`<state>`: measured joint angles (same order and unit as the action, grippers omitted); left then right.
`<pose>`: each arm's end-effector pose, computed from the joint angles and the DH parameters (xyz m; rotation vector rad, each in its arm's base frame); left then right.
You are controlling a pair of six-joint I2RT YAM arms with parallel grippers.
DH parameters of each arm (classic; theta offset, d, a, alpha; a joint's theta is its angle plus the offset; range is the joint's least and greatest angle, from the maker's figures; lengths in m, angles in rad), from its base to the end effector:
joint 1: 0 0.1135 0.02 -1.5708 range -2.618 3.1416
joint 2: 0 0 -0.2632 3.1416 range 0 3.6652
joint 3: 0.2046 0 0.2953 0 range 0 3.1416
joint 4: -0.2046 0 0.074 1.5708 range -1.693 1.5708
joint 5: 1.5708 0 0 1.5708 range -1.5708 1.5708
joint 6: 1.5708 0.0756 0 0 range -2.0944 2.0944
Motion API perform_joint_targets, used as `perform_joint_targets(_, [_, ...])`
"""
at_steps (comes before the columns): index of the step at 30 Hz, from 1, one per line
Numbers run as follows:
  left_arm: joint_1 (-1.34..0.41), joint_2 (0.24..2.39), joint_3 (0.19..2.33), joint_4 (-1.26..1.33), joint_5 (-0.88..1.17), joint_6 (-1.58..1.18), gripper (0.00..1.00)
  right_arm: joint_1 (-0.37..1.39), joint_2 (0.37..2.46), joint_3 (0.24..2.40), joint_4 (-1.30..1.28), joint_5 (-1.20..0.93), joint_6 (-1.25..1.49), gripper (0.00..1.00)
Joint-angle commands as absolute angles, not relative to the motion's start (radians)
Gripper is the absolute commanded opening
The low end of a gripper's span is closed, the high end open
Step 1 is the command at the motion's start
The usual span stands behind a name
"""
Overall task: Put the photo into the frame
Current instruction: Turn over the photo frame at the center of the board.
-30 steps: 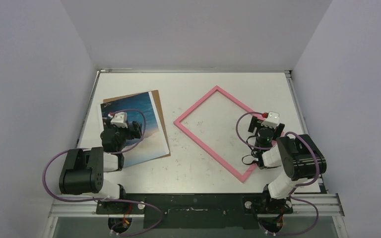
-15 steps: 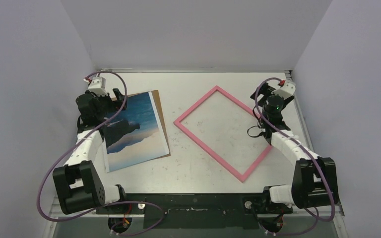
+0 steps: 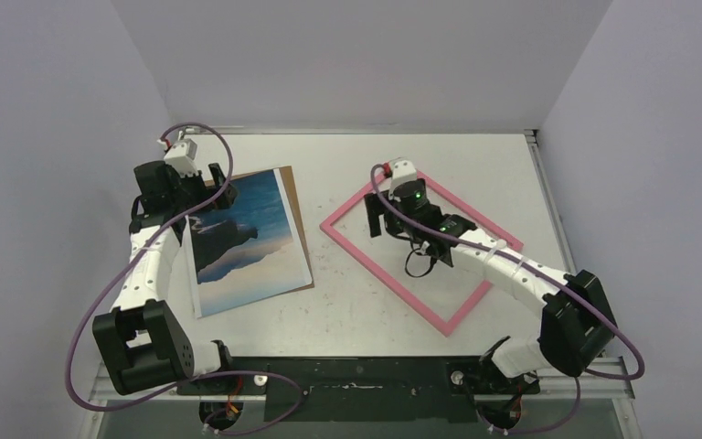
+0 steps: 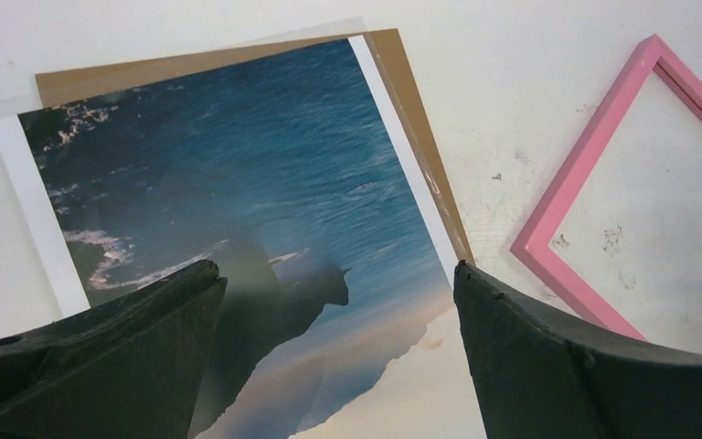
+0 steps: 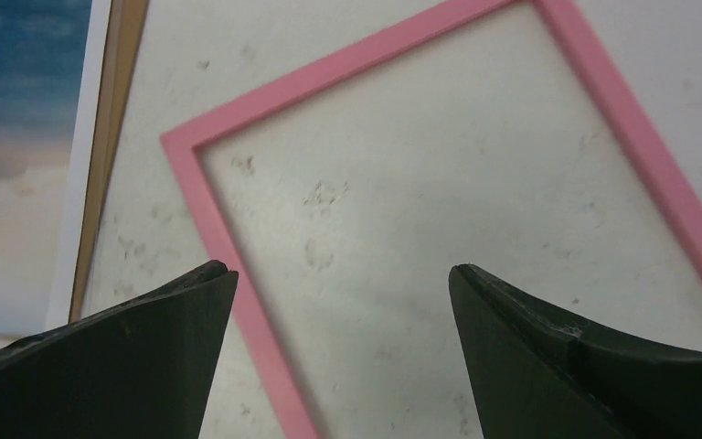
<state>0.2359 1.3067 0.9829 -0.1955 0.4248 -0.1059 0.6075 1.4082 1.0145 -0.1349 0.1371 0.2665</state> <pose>0.3656 0.0558 0.2616 -0.0956 2.0573 -0.3628 0.3310 0.2176 0.2426 -0.2768 2.0989 0.3823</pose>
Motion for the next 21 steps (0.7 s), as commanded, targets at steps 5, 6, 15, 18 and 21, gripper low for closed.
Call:
perform_joint_targets(5, [0.237,1.275,1.032,-0.336,0.434,-0.084,0.96,0.759,1.466,0.975,-0.367,0.111,0.193,0.94])
perform_joint_targets(6, [0.236,1.276,1.033,-0.345,0.432,-0.082,0.96,0.759,1.472,0.966,-0.363,0.101,0.189,0.94])
perform_joint_targets(15, [0.23,1.307,1.072,-0.429,0.443,-0.033,0.96,0.776,1.582,0.955,-0.353,-0.026,0.188,0.9])
perform_joint_targets(18, [0.227,1.303,1.067,-0.434,0.463,-0.029,0.96,0.792,1.595,0.934,-0.321,-0.042,0.202,0.87])
perform_joint_targets(21, [0.223,1.298,1.066,-0.443,0.469,-0.022,0.96,0.796,1.607,0.913,-0.296,-0.037,0.219,0.82])
